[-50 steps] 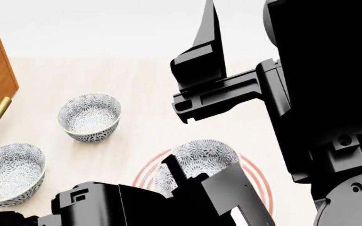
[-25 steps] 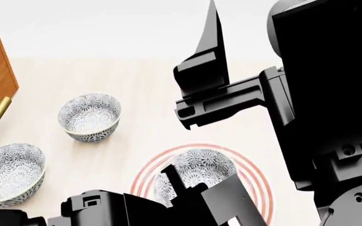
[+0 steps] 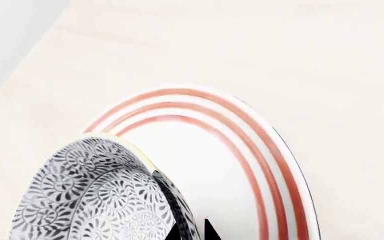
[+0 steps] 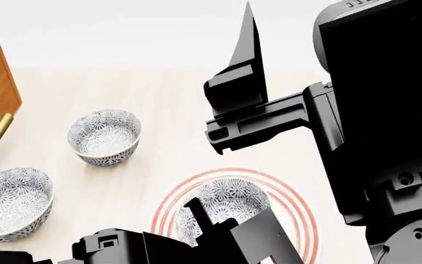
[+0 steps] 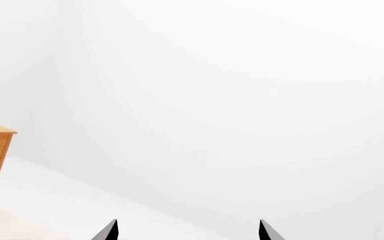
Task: Put the bowl at the front on the plate.
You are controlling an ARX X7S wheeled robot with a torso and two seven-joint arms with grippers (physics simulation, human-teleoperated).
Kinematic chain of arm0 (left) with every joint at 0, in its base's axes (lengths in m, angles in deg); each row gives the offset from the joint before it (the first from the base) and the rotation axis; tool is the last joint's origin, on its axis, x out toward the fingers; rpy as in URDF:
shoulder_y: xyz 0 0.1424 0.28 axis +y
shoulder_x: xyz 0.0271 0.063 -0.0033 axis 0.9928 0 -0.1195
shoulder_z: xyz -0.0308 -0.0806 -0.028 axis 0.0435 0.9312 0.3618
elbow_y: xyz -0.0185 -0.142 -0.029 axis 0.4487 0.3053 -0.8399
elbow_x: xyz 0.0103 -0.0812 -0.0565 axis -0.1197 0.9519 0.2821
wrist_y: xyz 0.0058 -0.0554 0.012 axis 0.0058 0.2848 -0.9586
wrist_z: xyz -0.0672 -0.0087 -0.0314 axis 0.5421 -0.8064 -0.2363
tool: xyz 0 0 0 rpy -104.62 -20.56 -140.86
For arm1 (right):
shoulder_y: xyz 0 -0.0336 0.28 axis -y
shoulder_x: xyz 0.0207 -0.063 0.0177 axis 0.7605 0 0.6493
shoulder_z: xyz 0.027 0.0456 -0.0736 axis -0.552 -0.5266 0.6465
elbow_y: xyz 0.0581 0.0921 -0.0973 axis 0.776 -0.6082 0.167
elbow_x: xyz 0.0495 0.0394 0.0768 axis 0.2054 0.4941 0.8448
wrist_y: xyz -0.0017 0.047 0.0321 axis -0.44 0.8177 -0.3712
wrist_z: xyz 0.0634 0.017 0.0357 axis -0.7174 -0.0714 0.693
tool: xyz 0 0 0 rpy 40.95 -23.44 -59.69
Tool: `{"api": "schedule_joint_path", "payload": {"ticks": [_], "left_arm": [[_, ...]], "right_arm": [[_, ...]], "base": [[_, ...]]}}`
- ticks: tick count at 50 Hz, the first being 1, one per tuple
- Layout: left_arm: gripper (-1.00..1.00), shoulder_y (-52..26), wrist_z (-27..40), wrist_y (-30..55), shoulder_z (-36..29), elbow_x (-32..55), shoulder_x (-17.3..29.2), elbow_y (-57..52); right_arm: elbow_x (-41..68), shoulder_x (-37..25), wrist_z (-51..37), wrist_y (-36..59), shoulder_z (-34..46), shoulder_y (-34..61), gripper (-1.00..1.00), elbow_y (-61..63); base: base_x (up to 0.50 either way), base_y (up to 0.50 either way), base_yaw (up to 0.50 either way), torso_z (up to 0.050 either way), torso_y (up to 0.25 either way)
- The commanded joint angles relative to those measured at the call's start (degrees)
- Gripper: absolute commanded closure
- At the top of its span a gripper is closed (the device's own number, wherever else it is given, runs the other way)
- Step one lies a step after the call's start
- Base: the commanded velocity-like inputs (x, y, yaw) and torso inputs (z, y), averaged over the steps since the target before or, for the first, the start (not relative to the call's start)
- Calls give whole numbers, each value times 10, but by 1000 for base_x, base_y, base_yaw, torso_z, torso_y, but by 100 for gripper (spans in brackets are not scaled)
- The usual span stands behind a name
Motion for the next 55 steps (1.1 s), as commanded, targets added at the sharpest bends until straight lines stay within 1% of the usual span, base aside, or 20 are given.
{"api": "schedule_joint_path", "payload": {"ticks": [1,12,55], "left_arm": [[100,-5,9,-4,2,-5,-1,-1],[100,4,8,3,1,-20,-1,-5],[100,33,7,-4,3,-48,-1,5]], "right_arm": [[0,-1,2,-1,1,-1,-100,0],[11,-8,-5,-1,-1,-2,-100,6],[-10,-14,10,-18,-1,-25,-100,10]], "base": [[0,0,0,0,0],[0,0,0,0,0],[0,0,0,0,0]]}}
